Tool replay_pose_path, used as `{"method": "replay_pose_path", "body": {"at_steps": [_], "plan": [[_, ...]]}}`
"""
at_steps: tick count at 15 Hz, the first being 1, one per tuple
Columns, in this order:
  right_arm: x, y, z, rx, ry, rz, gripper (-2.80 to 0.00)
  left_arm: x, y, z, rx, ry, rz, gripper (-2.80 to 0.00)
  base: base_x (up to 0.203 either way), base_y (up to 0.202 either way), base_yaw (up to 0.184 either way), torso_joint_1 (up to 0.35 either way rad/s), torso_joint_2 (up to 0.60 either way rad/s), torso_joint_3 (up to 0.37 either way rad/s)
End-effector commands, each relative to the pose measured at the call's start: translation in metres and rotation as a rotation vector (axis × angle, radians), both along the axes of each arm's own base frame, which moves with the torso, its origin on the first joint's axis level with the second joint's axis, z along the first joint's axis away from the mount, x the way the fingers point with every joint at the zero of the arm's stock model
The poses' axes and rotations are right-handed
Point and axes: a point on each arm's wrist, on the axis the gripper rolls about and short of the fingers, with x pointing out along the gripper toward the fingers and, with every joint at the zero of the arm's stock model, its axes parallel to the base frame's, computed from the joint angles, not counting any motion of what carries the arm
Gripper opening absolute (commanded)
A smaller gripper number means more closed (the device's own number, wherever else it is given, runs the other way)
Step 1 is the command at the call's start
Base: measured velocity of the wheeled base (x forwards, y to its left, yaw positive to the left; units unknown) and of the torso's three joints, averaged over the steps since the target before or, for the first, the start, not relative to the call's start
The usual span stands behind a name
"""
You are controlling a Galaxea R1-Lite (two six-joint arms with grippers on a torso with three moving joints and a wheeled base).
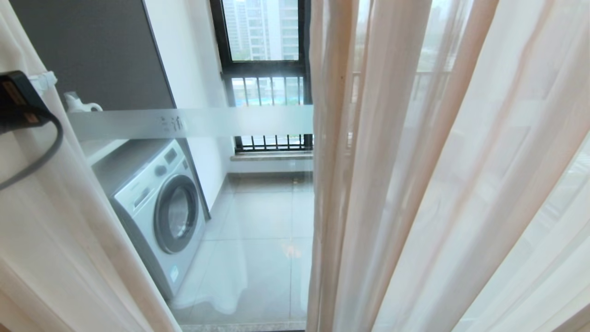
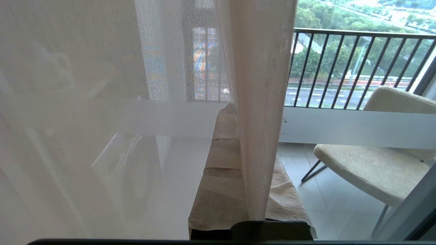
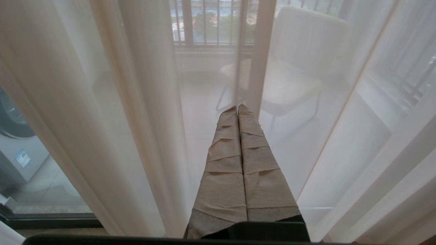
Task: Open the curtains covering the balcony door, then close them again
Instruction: Close the inner curtains on both sides
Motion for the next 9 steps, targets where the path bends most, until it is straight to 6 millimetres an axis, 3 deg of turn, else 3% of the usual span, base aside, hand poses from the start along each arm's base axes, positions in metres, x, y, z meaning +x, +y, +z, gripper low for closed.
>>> {"method": "replay_pose_path", "body": {"at_steps": [1,9], "plan": [[0.0,0.0,0.0,-0.001,0.0,0.001,-2.8,0.0004,0.0,-0.0007,-0.001,0.003,0.001,-2.8,0.0,-0.195,0.001,0.002,0.0,0.002],[0.0,0.0,0.0,-0.001,0.0,0.001,-2.8,0.0017,0.0001,-0.0001,-0.001,0.001,0.001,-2.8,0.0,-0.19,0.003,0.003,0.0,0.003]]}}
